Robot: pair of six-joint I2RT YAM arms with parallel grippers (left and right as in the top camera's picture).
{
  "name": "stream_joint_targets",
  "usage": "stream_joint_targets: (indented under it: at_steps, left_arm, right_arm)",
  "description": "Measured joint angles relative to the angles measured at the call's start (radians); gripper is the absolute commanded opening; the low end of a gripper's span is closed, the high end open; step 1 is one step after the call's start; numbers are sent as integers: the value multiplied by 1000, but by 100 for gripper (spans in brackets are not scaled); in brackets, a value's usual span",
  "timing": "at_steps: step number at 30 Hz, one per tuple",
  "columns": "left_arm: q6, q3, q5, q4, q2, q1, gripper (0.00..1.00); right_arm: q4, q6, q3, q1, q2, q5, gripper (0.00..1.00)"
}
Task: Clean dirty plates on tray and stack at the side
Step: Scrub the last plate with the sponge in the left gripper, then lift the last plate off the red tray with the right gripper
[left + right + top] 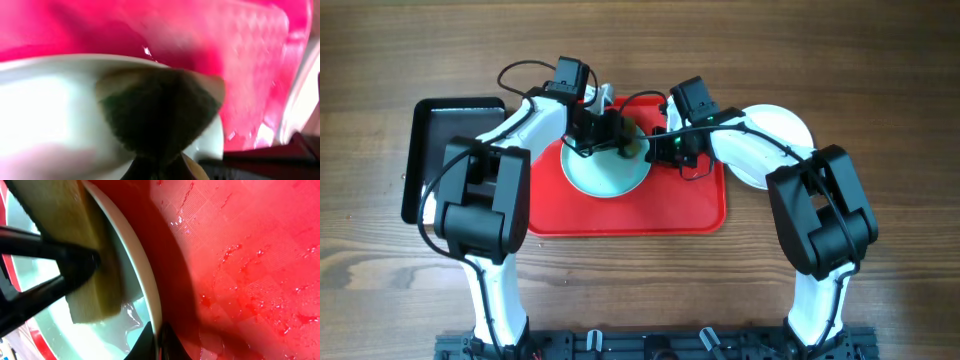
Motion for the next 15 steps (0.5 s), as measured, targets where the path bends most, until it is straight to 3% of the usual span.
stream_joint_targets:
  at_steps: [3, 9, 15]
  left_arm:
    - [-61, 24, -86, -39, -5, -9, 4]
    - [-93, 155, -423, -266, -69, 10, 4]
    - [-93, 239, -520, -550, -277, 35, 4]
  right_arm:
    - [0, 0, 0, 0, 0, 1, 4]
    - [-1, 0, 0, 0, 0, 4, 4]
    - [-12, -3, -3, 0, 0, 7, 5]
